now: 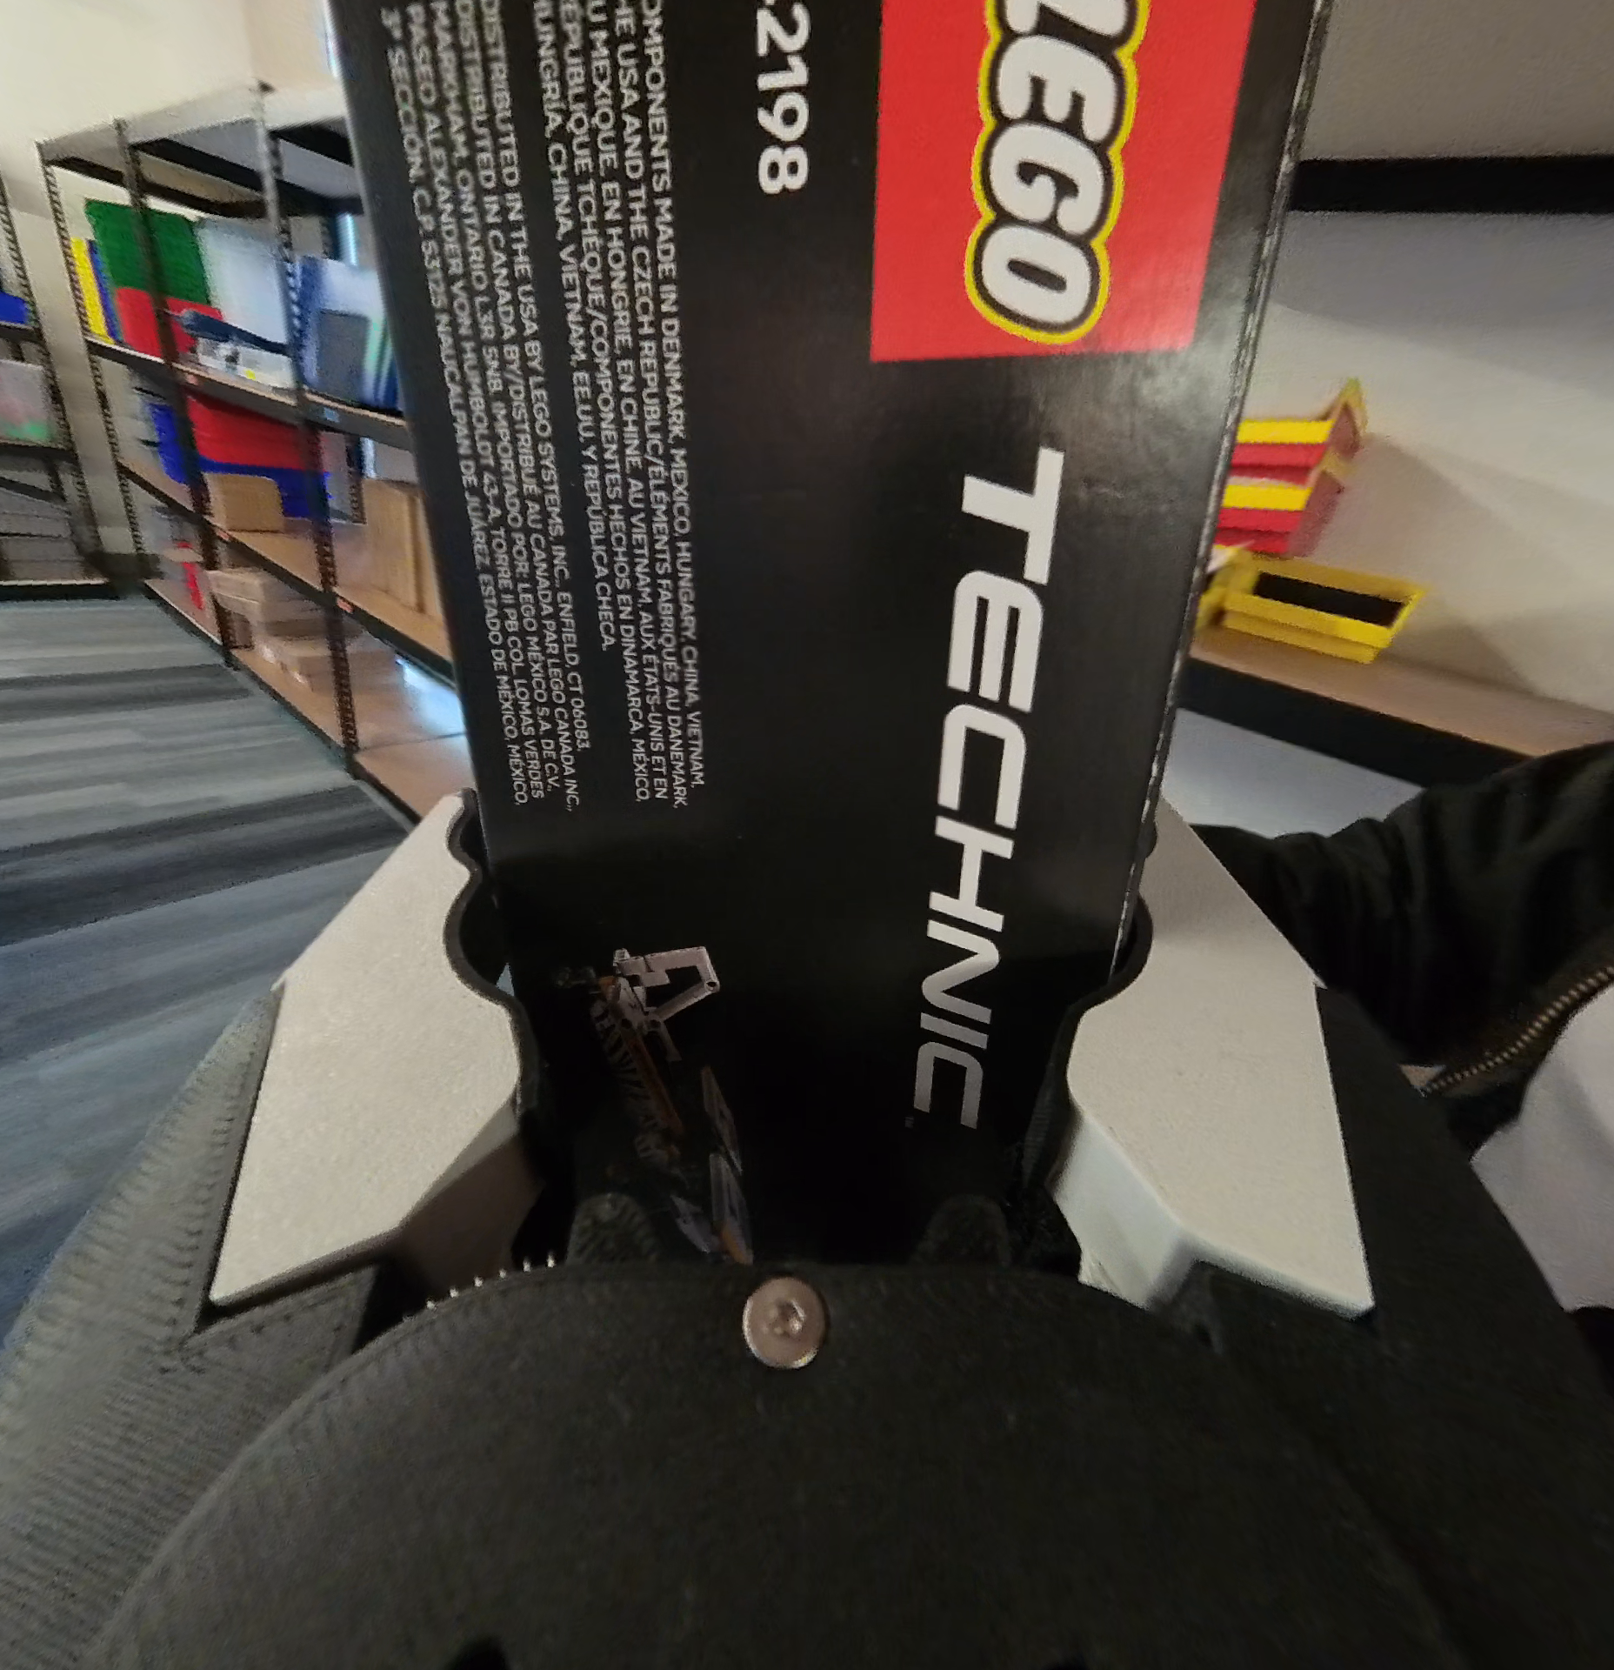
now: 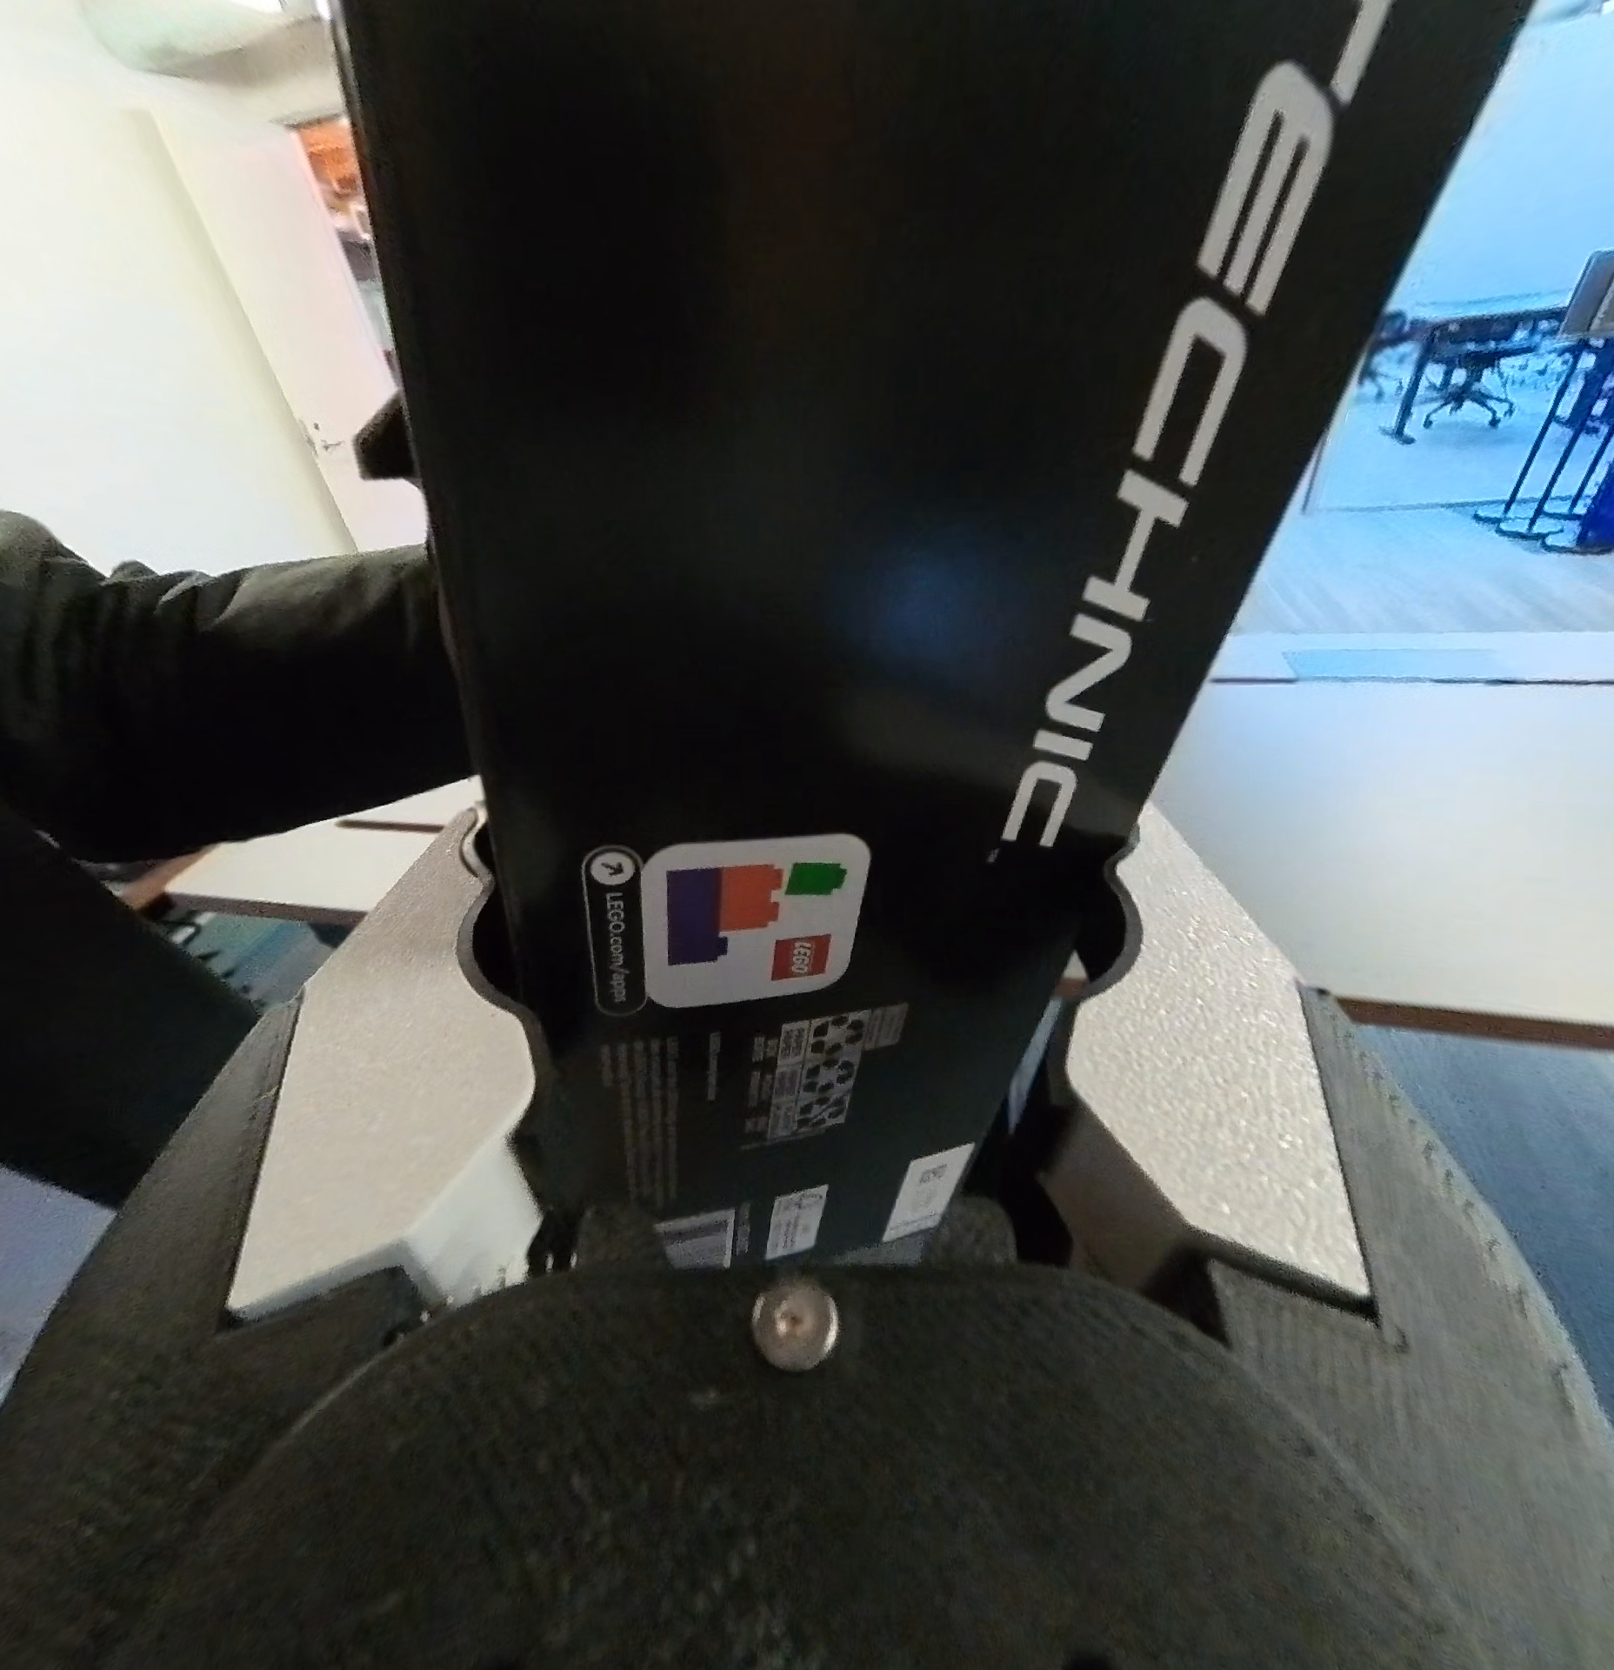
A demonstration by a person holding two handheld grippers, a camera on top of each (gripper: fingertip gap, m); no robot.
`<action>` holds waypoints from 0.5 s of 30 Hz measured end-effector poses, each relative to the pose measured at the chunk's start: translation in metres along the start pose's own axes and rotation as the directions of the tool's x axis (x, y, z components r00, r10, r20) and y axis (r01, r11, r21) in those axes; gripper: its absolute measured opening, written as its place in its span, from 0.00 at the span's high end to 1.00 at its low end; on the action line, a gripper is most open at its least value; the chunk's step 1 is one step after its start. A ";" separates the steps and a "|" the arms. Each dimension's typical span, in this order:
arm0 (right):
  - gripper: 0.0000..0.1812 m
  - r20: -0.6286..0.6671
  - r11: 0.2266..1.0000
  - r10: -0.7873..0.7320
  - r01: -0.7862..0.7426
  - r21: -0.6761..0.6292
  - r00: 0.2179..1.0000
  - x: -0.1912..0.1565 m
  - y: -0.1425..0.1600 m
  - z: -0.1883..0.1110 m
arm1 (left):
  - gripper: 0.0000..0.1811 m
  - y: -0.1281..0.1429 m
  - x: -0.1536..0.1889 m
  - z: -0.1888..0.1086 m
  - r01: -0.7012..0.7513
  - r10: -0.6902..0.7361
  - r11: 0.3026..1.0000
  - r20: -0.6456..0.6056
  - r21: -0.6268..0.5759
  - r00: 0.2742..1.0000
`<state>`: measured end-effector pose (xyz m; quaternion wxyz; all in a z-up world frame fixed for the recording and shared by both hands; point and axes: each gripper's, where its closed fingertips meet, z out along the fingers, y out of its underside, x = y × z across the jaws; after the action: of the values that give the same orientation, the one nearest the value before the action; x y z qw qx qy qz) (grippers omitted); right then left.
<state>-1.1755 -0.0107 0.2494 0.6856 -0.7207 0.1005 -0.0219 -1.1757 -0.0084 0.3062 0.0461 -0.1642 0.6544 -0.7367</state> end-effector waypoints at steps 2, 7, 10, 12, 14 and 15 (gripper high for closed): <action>0.31 0.017 1.000 0.002 -0.003 0.031 1.000 0.044 -0.002 0.018 | 0.26 -0.002 -0.047 0.004 0.002 -0.002 1.000 0.011 0.012 1.000; 0.30 0.043 1.000 0.026 -0.026 0.006 0.999 0.156 0.002 0.060 | 0.26 -0.003 -0.168 0.015 0.034 -0.034 0.999 0.038 0.009 0.999; 0.31 0.067 0.999 0.043 -0.041 -0.032 0.997 0.223 0.008 0.077 | 0.26 -0.001 -0.237 0.030 0.052 -0.052 0.999 0.068 0.010 0.996; 0.31 0.089 0.998 0.052 -0.048 -0.039 0.995 0.266 0.013 0.086 | 0.26 0.002 -0.280 0.041 0.057 -0.059 0.998 0.088 0.019 0.994; 0.31 0.113 0.998 0.032 -0.025 -0.057 0.993 0.310 0.020 0.094 | 0.26 0.009 -0.322 0.052 0.038 -0.041 0.999 0.110 0.022 0.993; 0.31 0.128 0.997 0.017 -0.008 -0.072 0.992 0.331 0.025 0.098 | 0.26 0.012 -0.343 0.057 0.026 -0.030 0.999 0.126 0.026 0.992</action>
<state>-0.8374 0.0270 0.1840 0.6645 -0.7441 0.0614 0.0326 -0.8374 0.0325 0.2378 0.0791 -0.2190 0.6387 -0.7334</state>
